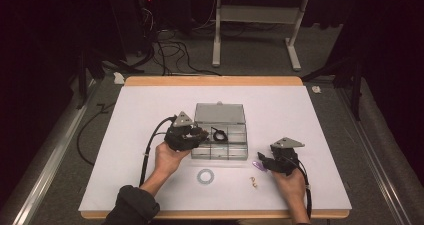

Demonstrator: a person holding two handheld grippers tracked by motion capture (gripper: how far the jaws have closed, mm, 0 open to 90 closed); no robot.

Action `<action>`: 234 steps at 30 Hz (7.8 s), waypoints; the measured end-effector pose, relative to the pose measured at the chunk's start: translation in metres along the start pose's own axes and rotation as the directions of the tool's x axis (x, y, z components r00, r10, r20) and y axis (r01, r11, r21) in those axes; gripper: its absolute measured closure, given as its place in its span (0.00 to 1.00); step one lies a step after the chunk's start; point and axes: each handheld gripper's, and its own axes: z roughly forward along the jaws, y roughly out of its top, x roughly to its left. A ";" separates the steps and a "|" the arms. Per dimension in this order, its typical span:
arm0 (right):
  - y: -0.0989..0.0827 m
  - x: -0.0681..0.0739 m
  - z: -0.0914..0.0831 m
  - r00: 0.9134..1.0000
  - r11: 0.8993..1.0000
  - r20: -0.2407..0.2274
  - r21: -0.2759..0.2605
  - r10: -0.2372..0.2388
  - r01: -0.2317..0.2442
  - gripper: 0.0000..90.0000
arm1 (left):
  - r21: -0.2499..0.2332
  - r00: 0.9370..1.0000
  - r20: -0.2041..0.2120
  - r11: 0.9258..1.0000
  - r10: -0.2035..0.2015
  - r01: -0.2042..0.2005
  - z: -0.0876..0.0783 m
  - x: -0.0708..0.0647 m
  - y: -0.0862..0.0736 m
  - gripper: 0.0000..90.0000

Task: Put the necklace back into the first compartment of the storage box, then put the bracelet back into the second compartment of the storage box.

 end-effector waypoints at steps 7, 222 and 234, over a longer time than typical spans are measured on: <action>0.000 0.000 0.000 1.000 1.000 0.001 0.001 0.003 -0.003 0.45 | -0.026 0.999 -0.011 0.999 -0.042 0.042 -0.008 0.005 -0.011 0.69; -0.016 0.046 -0.030 0.955 0.987 -0.259 0.031 -0.142 0.155 0.97 | 0.077 0.970 -0.240 0.995 -0.045 0.066 -0.010 0.020 -0.089 0.42; -0.017 0.050 -0.046 0.942 0.988 -0.297 -0.022 -0.155 0.156 0.92 | 0.077 0.970 -0.241 0.995 -0.045 0.066 -0.010 0.020 -0.089 0.42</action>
